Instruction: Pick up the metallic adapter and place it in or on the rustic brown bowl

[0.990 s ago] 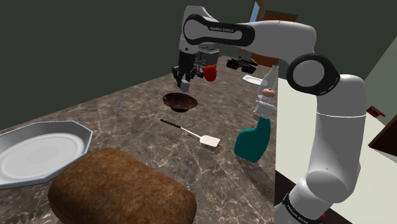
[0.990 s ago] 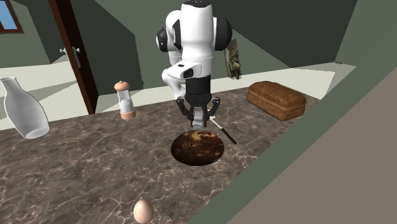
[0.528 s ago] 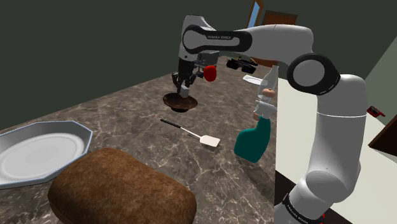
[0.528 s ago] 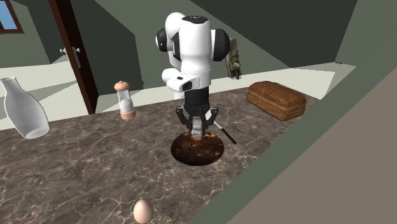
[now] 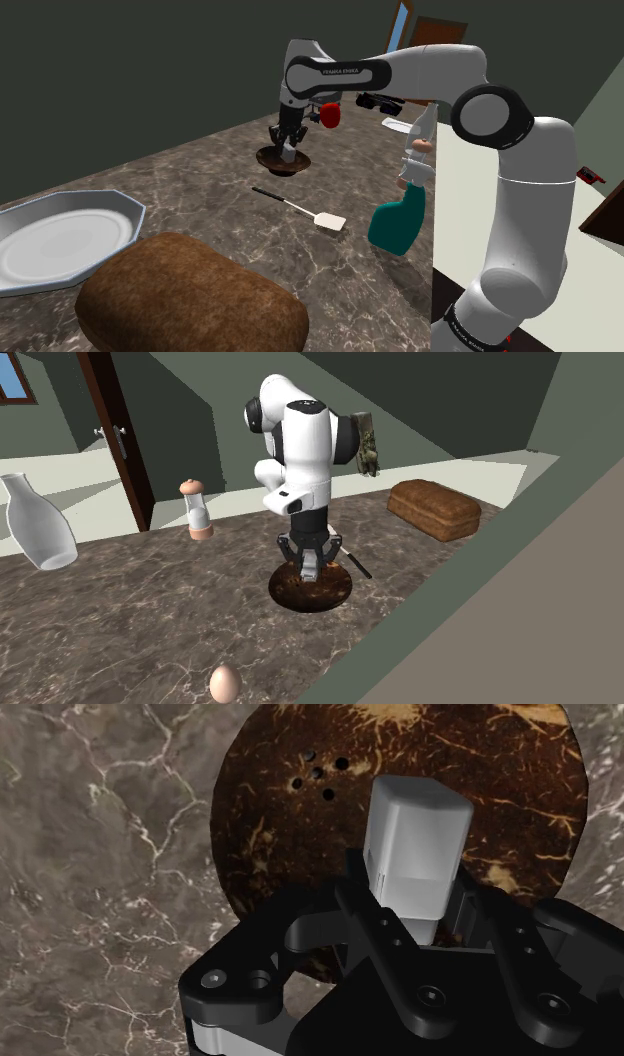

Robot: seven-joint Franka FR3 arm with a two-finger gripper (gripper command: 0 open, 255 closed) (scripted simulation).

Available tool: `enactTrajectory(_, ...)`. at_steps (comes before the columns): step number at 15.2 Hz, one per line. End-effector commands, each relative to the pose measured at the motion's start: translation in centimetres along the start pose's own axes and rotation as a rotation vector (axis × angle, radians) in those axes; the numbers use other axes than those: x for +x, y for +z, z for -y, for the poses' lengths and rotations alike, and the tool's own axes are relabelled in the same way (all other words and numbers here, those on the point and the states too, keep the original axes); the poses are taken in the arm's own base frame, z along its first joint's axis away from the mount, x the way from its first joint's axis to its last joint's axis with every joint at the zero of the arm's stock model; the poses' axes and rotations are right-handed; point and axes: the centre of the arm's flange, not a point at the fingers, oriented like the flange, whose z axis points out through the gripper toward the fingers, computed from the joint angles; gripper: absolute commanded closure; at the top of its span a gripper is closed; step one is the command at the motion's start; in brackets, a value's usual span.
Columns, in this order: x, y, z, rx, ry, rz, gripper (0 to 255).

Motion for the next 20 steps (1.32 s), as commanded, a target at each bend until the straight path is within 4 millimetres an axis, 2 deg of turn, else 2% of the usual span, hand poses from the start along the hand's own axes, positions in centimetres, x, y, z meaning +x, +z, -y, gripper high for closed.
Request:
enactTrajectory(1,0.0,0.1,0.0,0.0,0.0,-0.001,255)
enactTrajectory(5,0.0,0.1,0.0,0.0,0.0,-0.001,255)
enactTrajectory(6,0.0,0.1,0.0,0.0,0.0,-0.001,0)
enactTrajectory(11,0.0,0.1,0.0,0.0,0.0,-0.001,0)
enactTrajectory(15,0.0,-4.9,0.0,0.0,0.0,-0.001,0)
enactTrajectory(20,0.0,-4.9,0.0,0.0,0.0,-0.001,0)
